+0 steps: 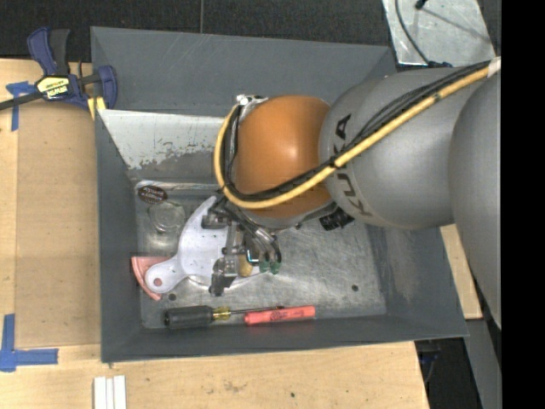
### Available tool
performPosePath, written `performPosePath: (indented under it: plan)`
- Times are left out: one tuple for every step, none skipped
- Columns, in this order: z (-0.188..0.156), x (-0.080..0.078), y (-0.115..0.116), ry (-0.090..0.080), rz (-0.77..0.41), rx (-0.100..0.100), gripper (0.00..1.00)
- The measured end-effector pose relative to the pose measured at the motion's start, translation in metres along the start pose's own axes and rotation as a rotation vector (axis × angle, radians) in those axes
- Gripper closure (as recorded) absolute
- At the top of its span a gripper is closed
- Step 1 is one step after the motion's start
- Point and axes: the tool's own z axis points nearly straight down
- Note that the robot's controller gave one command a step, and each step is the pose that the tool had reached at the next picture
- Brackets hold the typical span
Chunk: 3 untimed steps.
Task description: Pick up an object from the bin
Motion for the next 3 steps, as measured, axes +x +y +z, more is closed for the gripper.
performPosePath:
  plan:
    - [-0.005,-0.002,0.000,-0.008,0.003,-0.002,0.00]
    - [0.028,-0.012,0.004,-0.017,-0.195,-0.002,0.00]
    - [0.051,-0.012,0.004,-0.015,-0.301,-0.001,0.00]
